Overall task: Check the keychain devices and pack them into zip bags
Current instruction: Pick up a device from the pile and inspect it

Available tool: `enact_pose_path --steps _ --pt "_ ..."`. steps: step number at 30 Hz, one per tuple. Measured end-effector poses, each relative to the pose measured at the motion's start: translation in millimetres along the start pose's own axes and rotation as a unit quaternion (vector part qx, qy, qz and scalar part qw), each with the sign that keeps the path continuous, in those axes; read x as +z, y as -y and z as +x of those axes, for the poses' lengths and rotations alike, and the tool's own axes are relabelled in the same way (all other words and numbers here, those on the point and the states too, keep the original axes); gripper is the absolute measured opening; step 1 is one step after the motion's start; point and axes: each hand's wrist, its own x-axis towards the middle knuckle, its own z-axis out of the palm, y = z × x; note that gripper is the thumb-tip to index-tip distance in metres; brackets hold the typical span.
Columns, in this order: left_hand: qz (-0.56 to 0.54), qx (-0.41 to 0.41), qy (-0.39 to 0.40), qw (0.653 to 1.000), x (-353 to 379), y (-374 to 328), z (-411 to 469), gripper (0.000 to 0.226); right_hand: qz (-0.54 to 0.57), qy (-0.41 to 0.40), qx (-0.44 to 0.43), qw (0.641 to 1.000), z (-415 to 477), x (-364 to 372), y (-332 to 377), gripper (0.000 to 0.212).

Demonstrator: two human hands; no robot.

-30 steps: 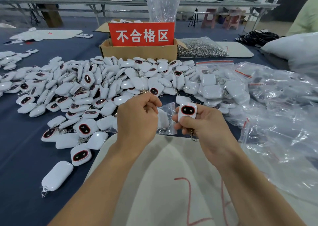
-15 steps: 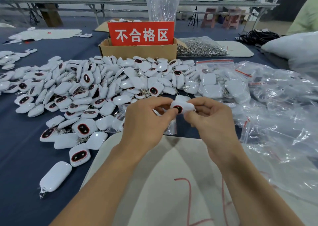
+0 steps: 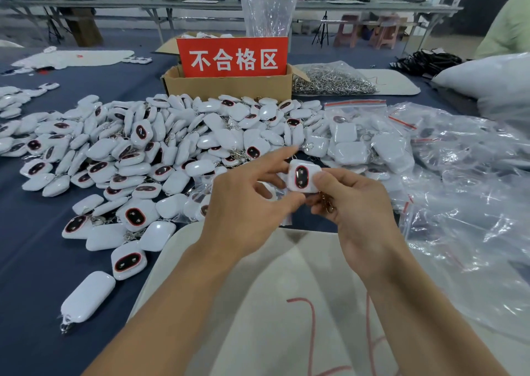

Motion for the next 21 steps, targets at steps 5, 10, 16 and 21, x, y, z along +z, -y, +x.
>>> enact_pose_path --steps 5,10,16,21 --pt "-0.017 -0.033 -0.020 0.999 -1.8 1.8 1.0 0.029 -0.034 0.057 0.034 0.997 -1.4 0.8 1.5 0.024" --pt "-0.040 -0.088 -0.022 0.995 -1.9 2.7 2.3 0.021 -0.112 0.070 -0.007 0.991 -3.0 2.4 -0.1 0.033" --pt "-0.011 -0.145 -0.151 0.978 -15.5 10.1 9.0 0.040 -0.027 -0.061 0.030 0.997 7.1 -9.1 3.6 0.027" --pt "0.145 -0.138 -0.078 0.977 -6.1 -1.8 2.8 0.026 -0.140 -0.090 -0.017 0.986 7.5 -5.8 -8.6 0.019"
